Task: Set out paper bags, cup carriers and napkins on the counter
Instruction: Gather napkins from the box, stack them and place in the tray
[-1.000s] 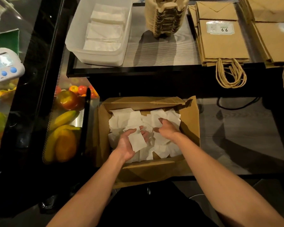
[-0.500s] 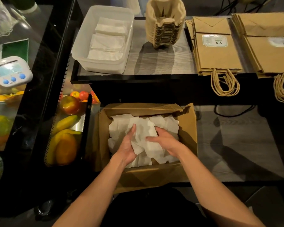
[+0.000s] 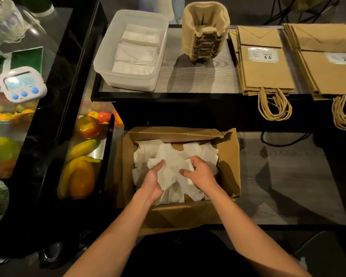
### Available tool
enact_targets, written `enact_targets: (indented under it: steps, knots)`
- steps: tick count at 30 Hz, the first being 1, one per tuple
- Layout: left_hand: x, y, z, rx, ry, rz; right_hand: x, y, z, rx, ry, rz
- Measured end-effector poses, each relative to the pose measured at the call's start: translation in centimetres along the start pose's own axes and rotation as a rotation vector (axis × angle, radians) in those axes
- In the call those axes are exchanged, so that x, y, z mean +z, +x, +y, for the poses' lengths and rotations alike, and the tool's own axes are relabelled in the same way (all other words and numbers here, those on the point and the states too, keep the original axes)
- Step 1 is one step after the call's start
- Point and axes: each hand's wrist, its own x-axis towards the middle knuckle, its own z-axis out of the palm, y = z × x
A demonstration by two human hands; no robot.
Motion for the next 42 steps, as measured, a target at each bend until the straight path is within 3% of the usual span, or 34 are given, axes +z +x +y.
enact_targets:
  steps: [5, 11, 16, 20, 27, 32, 36, 39, 42]
  knots:
    - [-0.5, 0.3, -0.2, -0.006, -0.021, 0.048, -0.6, 0.2, 0.1, 0.005, 0.211, -0.046]
    - [-0.3, 0.1, 0.3, -0.004, 0.018, 0.06, -2.2, -0.2, -1.4, -0.109, 0.211, -0.092]
    - [0.4, -0.5, 0.3, 0.007, 0.09, -0.014, -1.3, 0.3, -3.7, -0.354, -0.177, -0.266]
    - [0.8, -0.6, 0.2, -0.005, 0.063, -0.071, 0.7, 1.6, -4.3, -0.418, -0.445, -0.257]
    - [0.1, -0.6, -0.1, -0.008, 0.01, -0.038, 2.3, 1.2, -3.9, -0.402, -0.448, -0.141]
    - [-0.5, -0.3, -0.1, -0.027, -0.07, -0.033, 2.4, 1.1, -3.3, -0.504, -0.516, -0.012]
    - [-0.4, -0.3, 0.0, 0.004, -0.064, -0.043, 1.3, 0.4, -3.3, -0.383, -0.25, -0.032]
    - [-0.3, -0.2, 0.1, 0.034, -0.028, -0.025, 0.7, 0.4, -3.0, -0.258, -0.002, 0.054]
    - [0.0, -0.1, 0.2, 0.024, 0.024, -0.018, 1.2, 0.2, -2.6, 0.034, 0.455, 0.108]
